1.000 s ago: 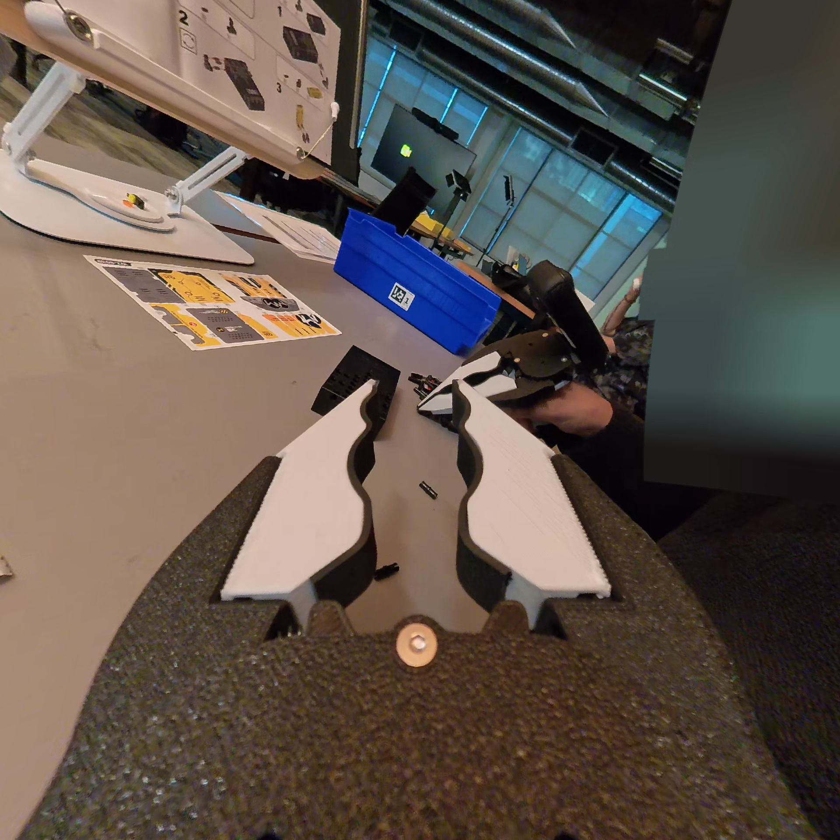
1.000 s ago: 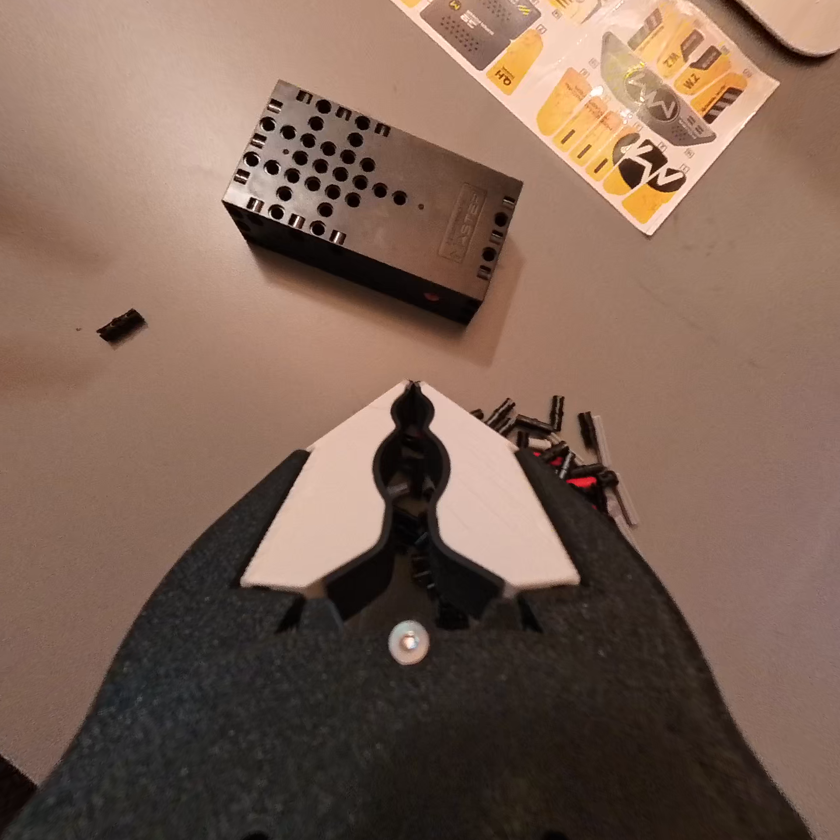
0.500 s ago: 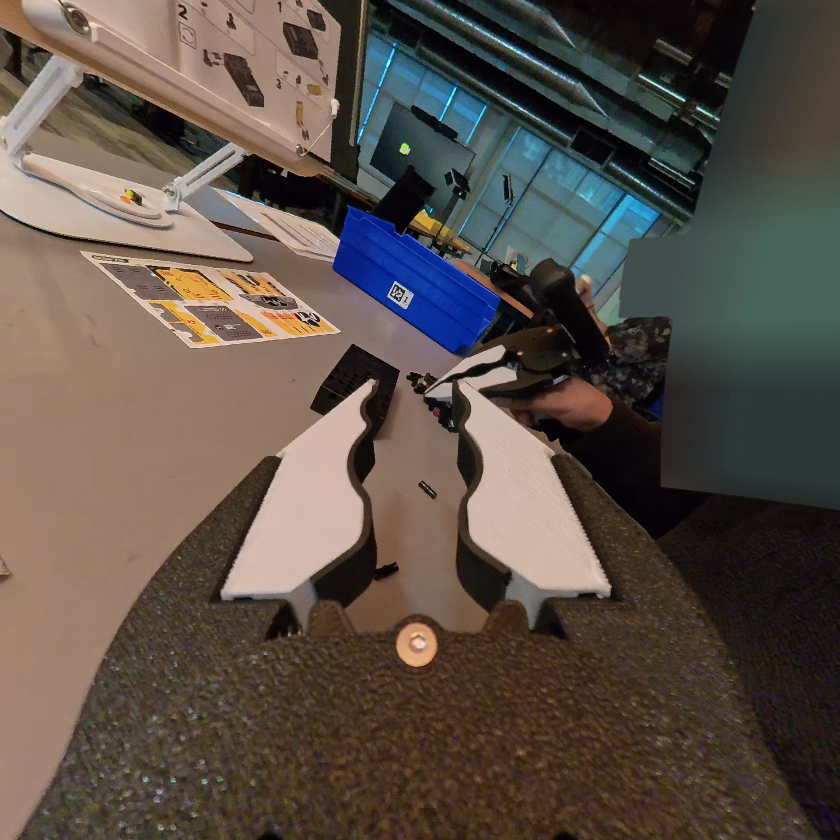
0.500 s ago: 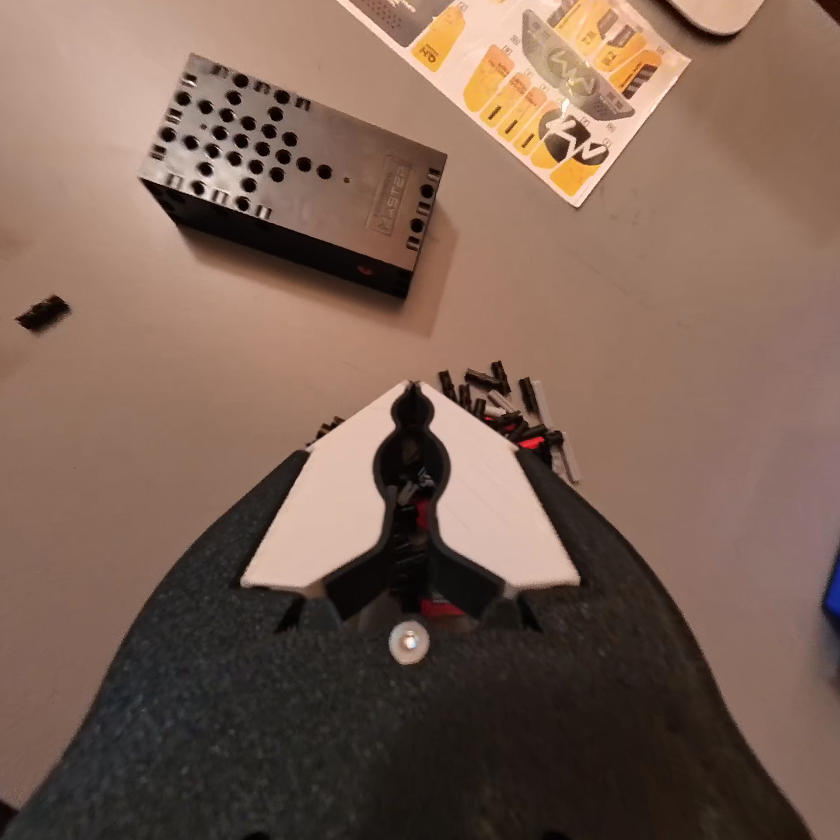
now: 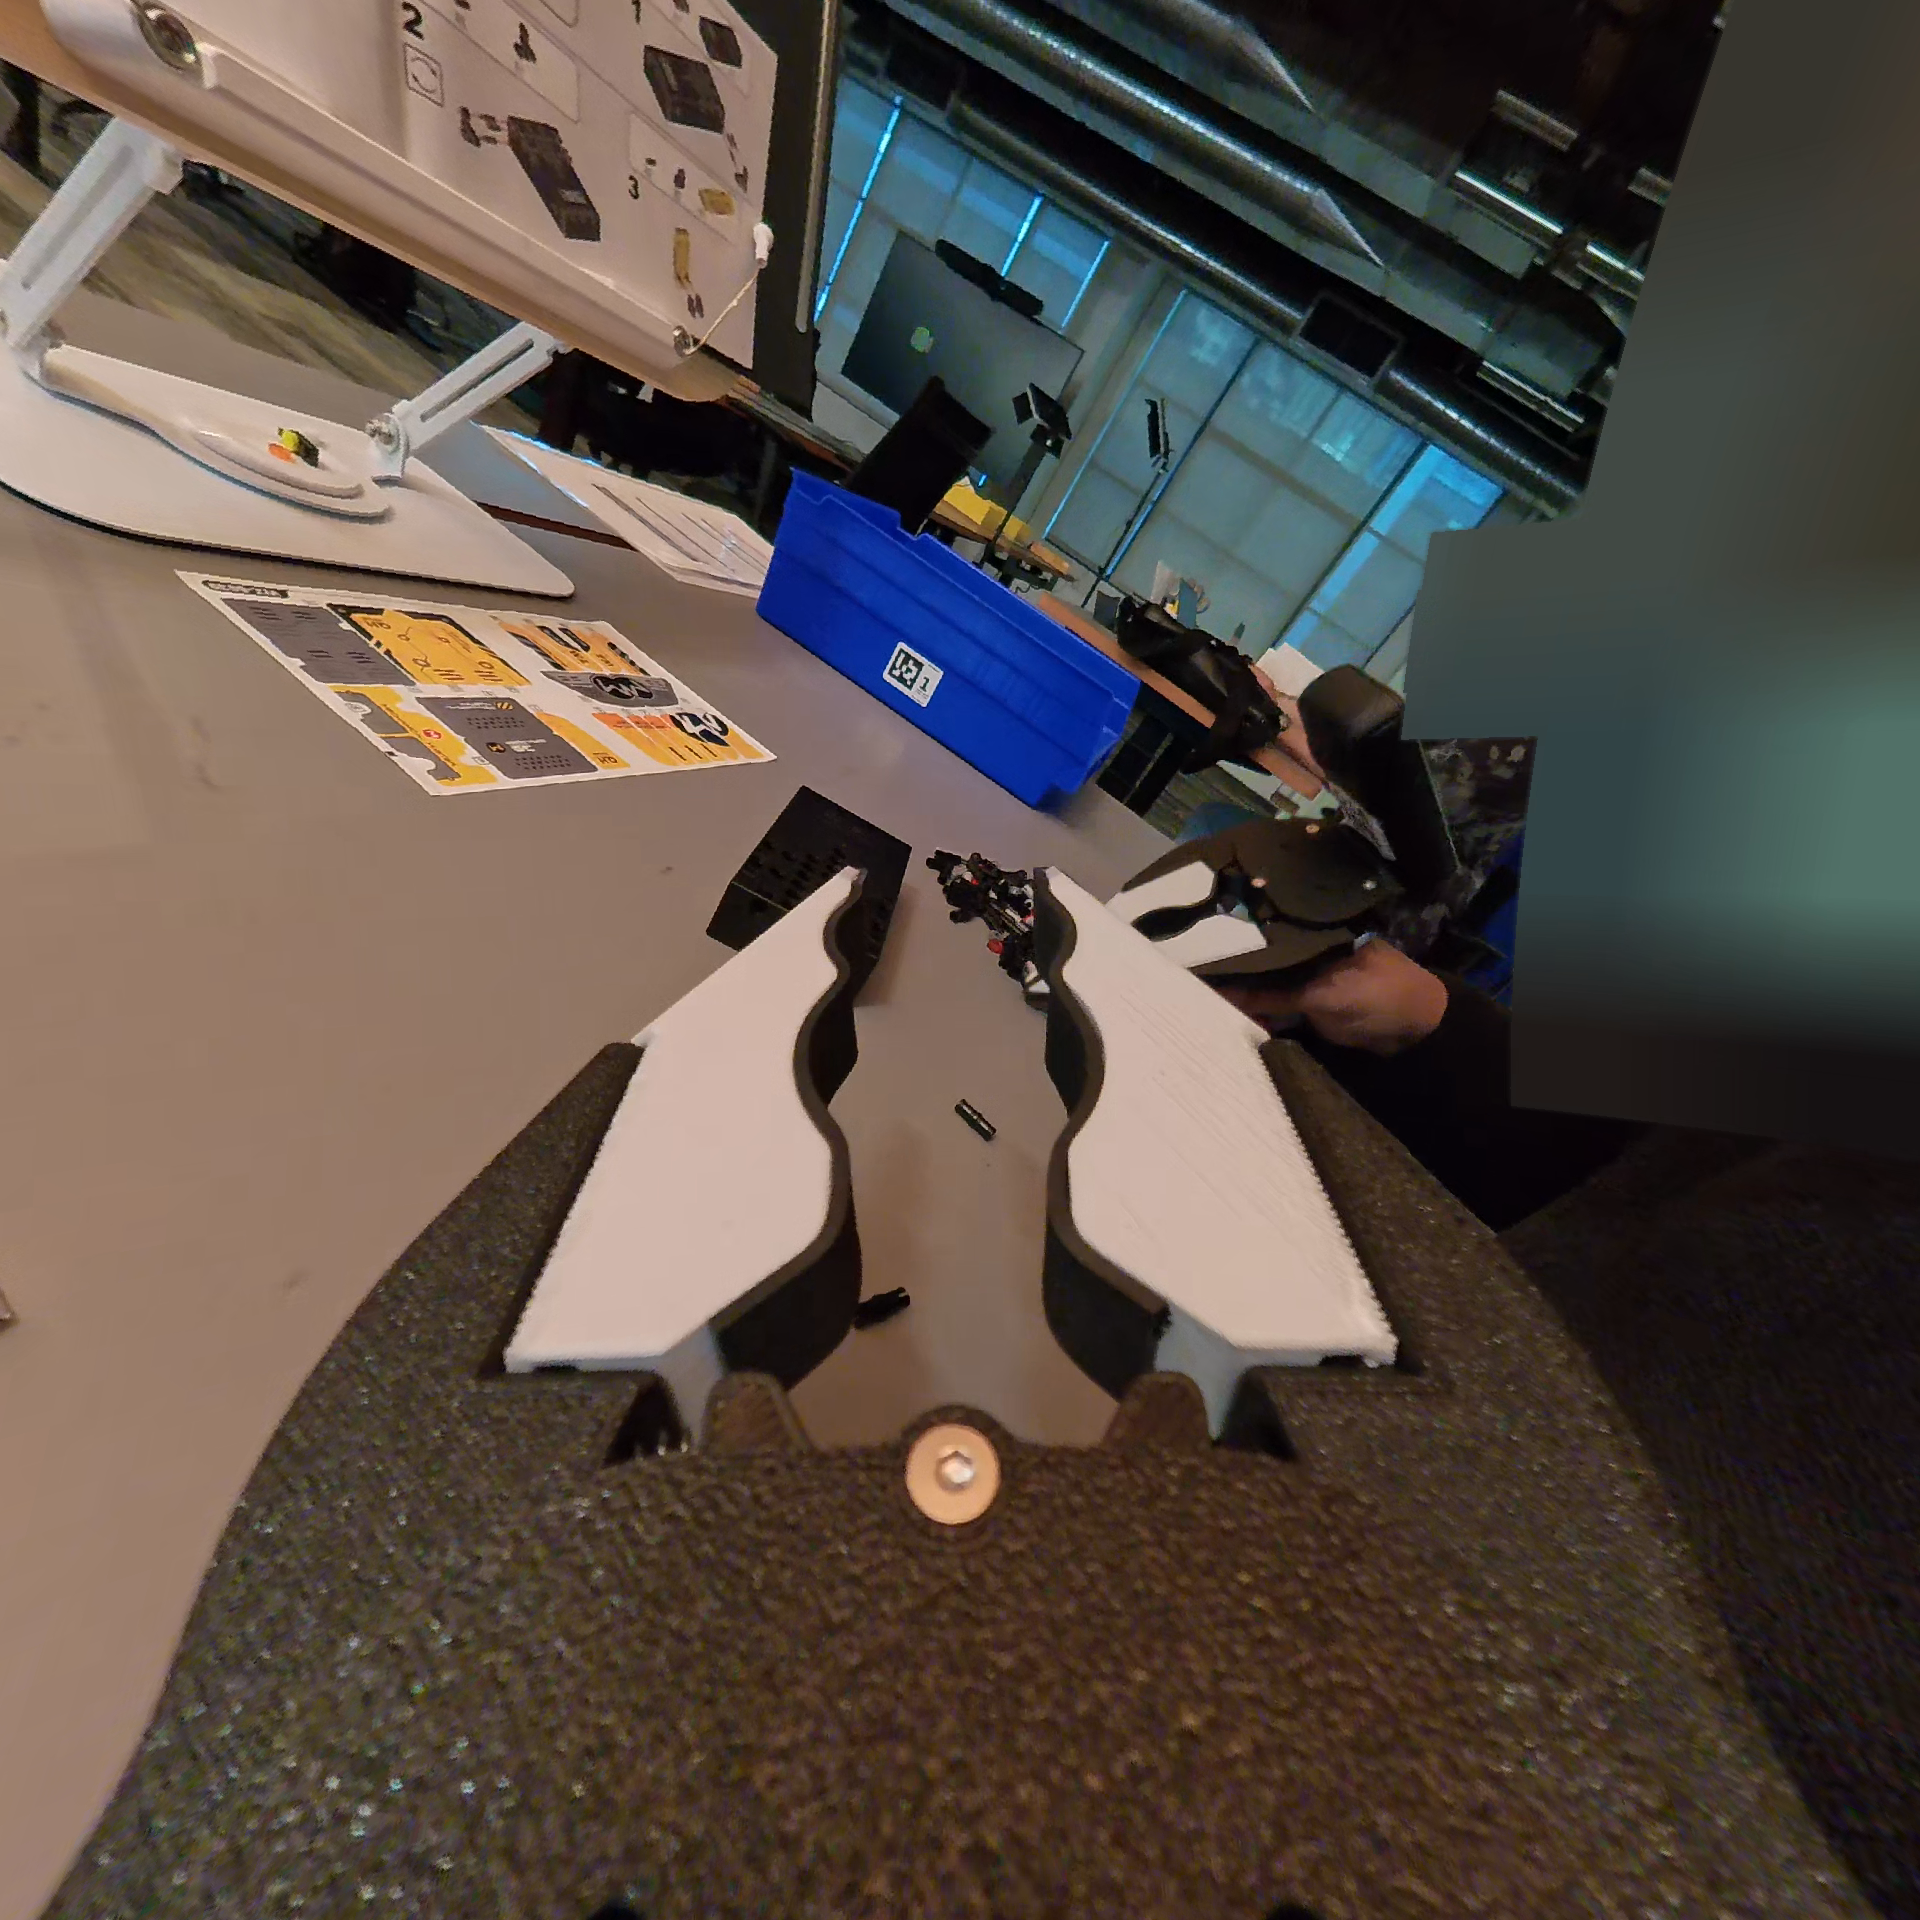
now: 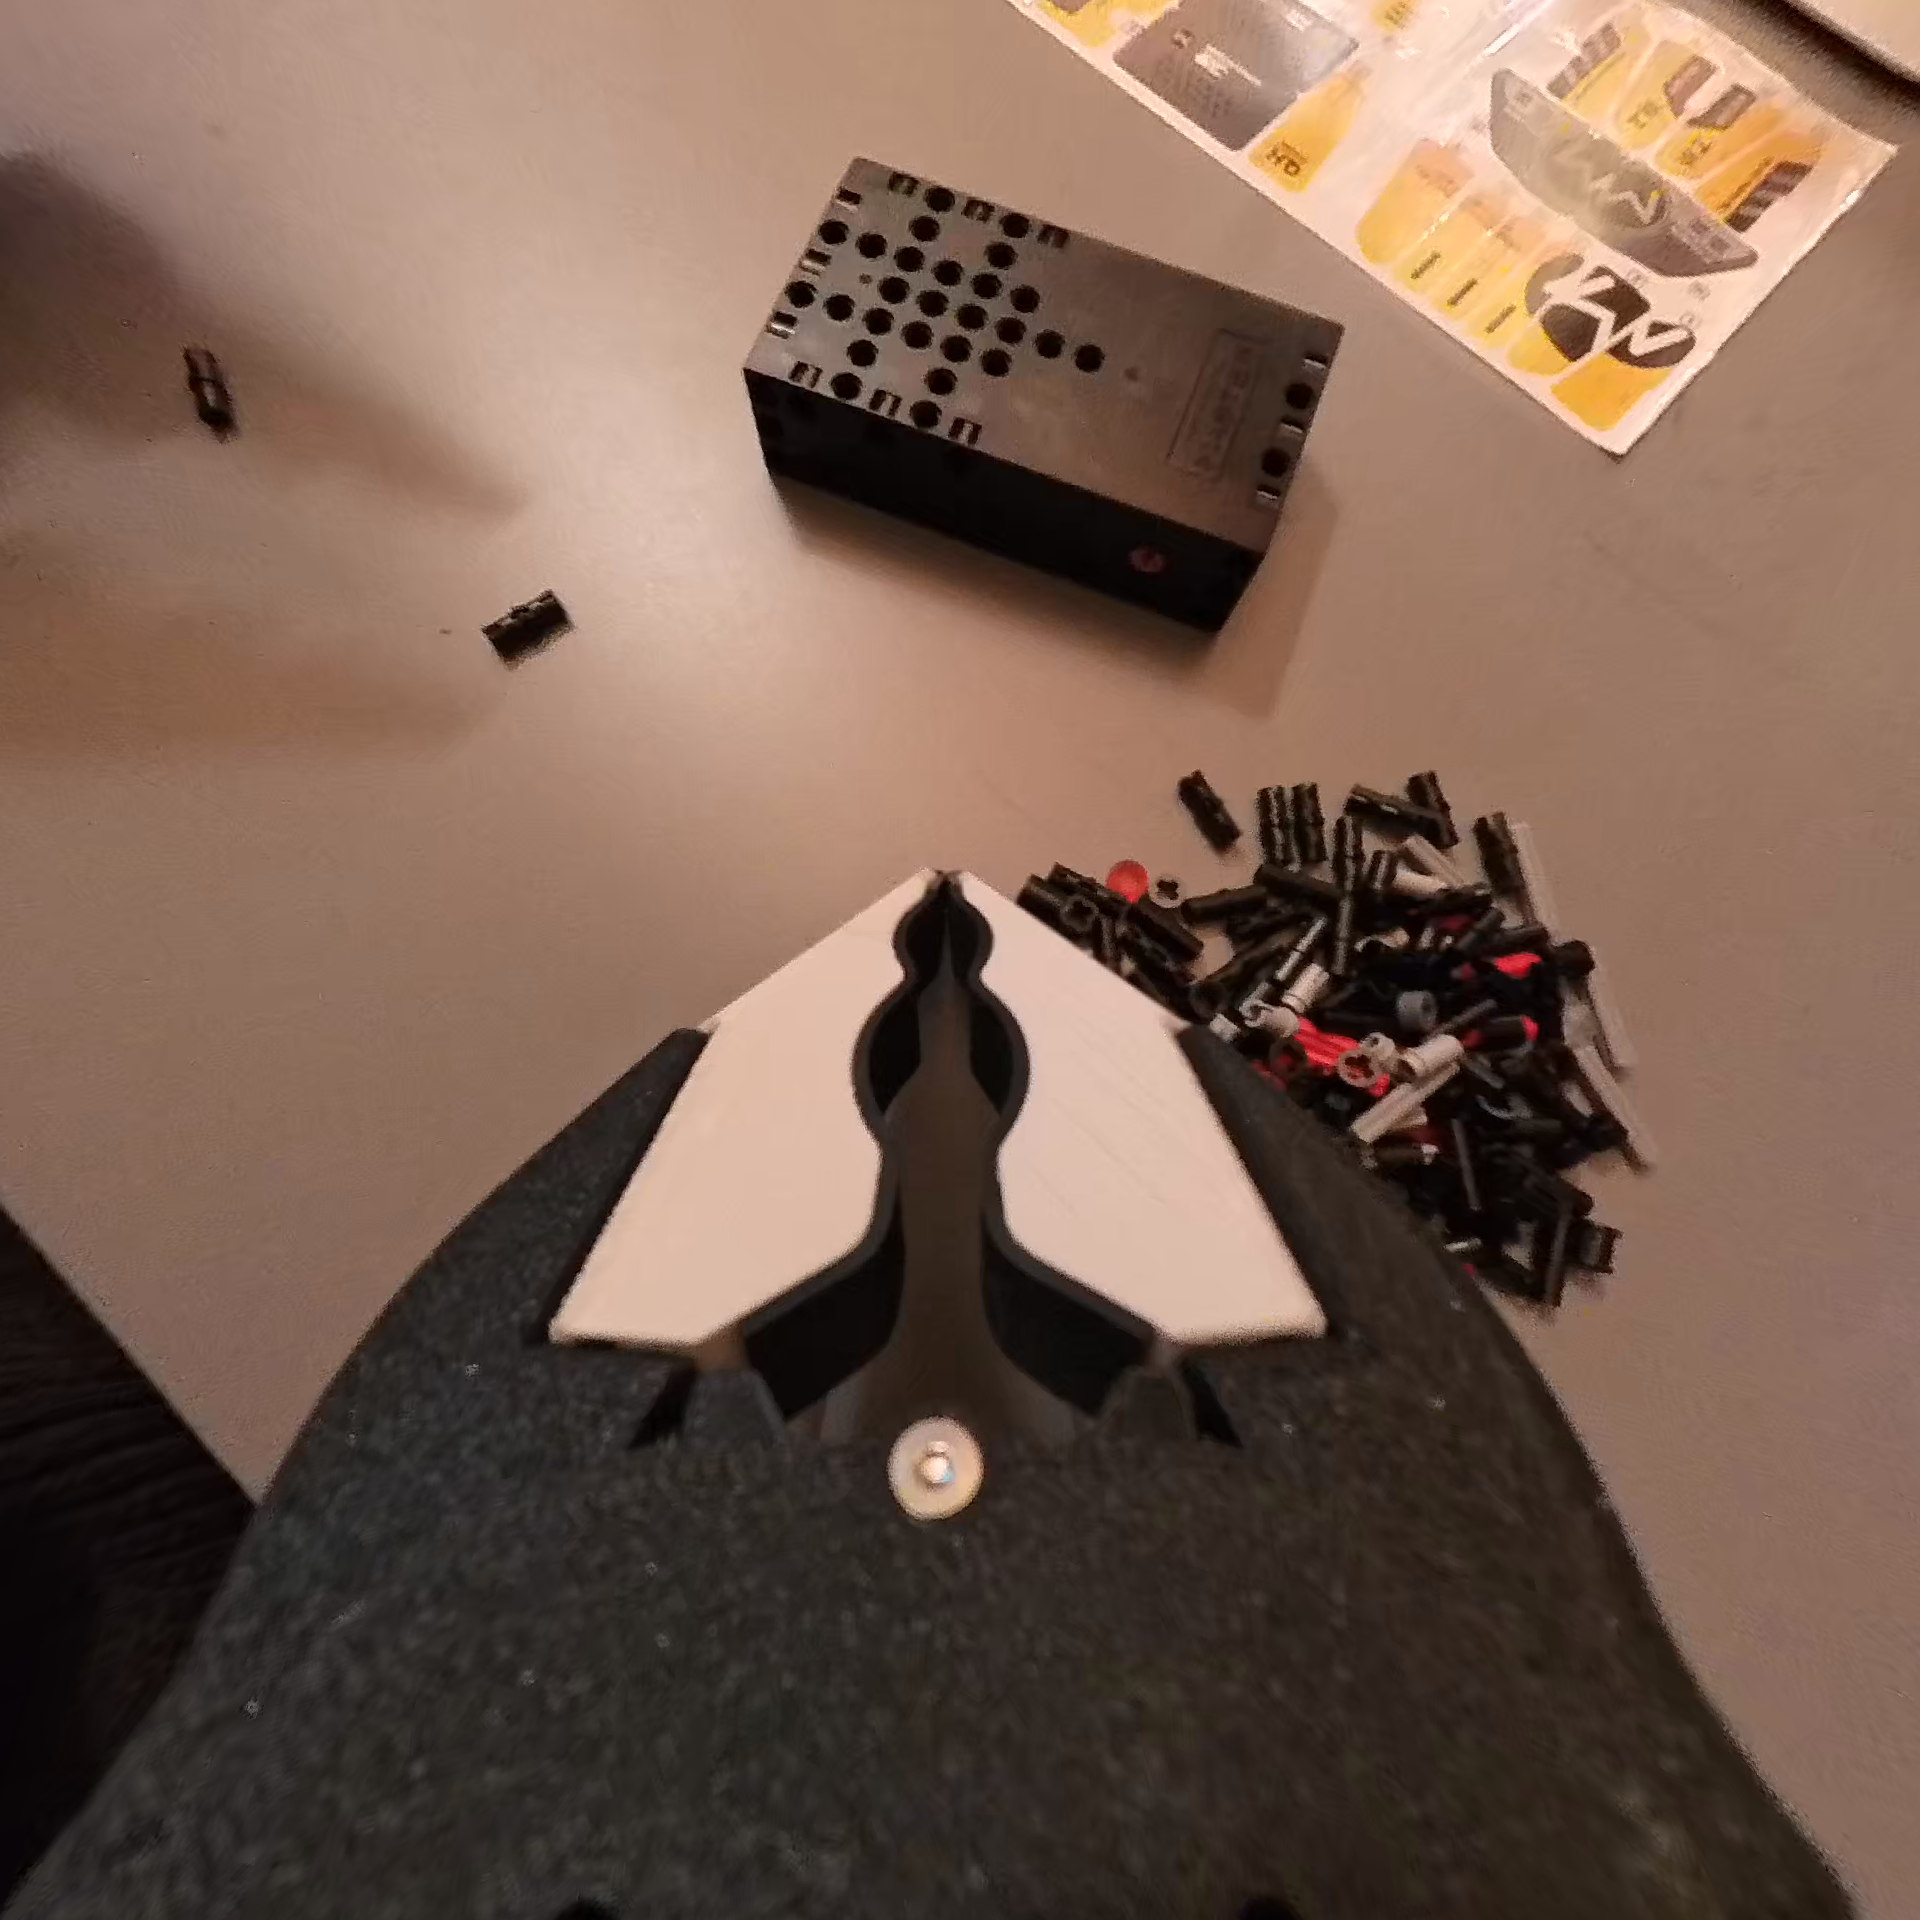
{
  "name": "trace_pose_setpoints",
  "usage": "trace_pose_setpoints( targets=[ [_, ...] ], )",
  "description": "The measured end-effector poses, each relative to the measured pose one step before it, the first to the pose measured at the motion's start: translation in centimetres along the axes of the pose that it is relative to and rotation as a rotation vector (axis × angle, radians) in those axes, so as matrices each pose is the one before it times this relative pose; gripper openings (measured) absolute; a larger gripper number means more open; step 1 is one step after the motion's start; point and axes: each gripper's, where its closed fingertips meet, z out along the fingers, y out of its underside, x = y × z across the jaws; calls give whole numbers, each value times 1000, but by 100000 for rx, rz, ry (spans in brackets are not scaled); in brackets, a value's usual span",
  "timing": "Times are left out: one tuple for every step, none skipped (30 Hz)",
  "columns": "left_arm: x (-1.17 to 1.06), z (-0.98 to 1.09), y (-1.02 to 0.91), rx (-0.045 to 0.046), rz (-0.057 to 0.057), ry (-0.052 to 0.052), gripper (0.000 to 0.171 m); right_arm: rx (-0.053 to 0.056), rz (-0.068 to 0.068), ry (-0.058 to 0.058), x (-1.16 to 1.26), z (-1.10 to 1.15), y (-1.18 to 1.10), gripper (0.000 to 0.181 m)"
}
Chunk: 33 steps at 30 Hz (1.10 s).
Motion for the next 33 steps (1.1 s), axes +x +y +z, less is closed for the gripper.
trace_pose_setpoints(
  targets=[
    [12,0,-2,23,109,-19,30,-344,820,727,219,71,147,0],
    [-1,-7,-4,59,73,-27,30,-225,763,551,228,75,94,0],
    [-1,-14,-9,89,14,-53,30,359,794,15,154,45,-17,0],
    [-4,-12,-18,116,-19,-28,30,335,718,505,222,45,-31,0],
    [-8,-11,-19,128,-19,-60,30,135,238,388,189,29,-17,0],
    [-10,-14,-6,92,-22,-40,30,-7,177,753,234,28,7,0],
    [-6,3,-6,44,-1,-45,30,59,-39,515,192,10,-8,0],
    [7,0,-4,4,18,-39,30,-51,-208,665,218,18,5,0],
    [-16,6,12,-57,-19,-28,31,-59,-114,743,229,3,9,0],
    [6,5,11,-76,-40,18,31,-71,-221,601,238,6,9,0],
    [-9,7,2,-47,-27,-21,31,-165,-169,842,281,5,18,0],
    [3,7,6,-35,-29,4,31,-118,-95,749,282,7,17,0],
    [-6,0,-3,-12,-28,6,31,-86,48,432,239,16,8,0],
    [-4,0,8,7,-35,-11,31,-135,407,426,238,24,7,0],
    [-5,-9,-7,8,-39,9,31,-197,476,778,273,15,5,0],
    [0,2,-3,21,-43,-20,31,-199,214,1162,310,13,18,0],
    [-6,-8,3,33,-20,-16,31,-160,-107,1025,251,4,3,0],
    [-8,1,-5,1,-20,-4,31,48,-186,389,117,-38,-16,0],
    [3,-1,2,-13,-38,1,31,413,25,-111,-1,-79,-89,0],
    [-6,1,7,14,-32,-20,31,790,300,-429,-81,-129,-153,0],
    [-8,2,-7,13,-36,-16,31,997,440,-906,-175,-170,-188,0],
    [-9,1,2,10,-49,10,31,1125,363,-1544,-298,-179,-196,0],
    [6,0,0,-1,-53,14,31,1254,39,-2331,-466,-175,-206,0],
    [-3,0,-4,-6,2,37,30,1174,-283,-2744,-590,-131,-165,0],
    [11,-2,8,-22,25,27,31,716,-670,-2684,-617,-66,-93,0],
    [3,6,8,-50,18,30,31,3,-1318,-2381,-621,-2,43,0],
    [-2,7,7,-48,11,-10,31,-640,-1718,-1622,-530,67,155,1],
    [3,-1,2,-16,-22,12,31,-1032,-1542,-541,-331,105,203,1],
    [2,-5,-11,75,-20,10,30,-1233,-1129,186,-158,133,216,1],
    [-1,-12,-16,107,5,3,30,-1273,-790,563,-15,149,245,0],
    [-1,-7,-6,36,11,2,30,-1119,-592,706,77,123,219,0],
    [5,1,2,19,37,-6,30,-382,-355,394,103,82,102,0],
    [3,0,3,17,43,-20,30,95,308,574,181,-2,6,0]
  ],
)
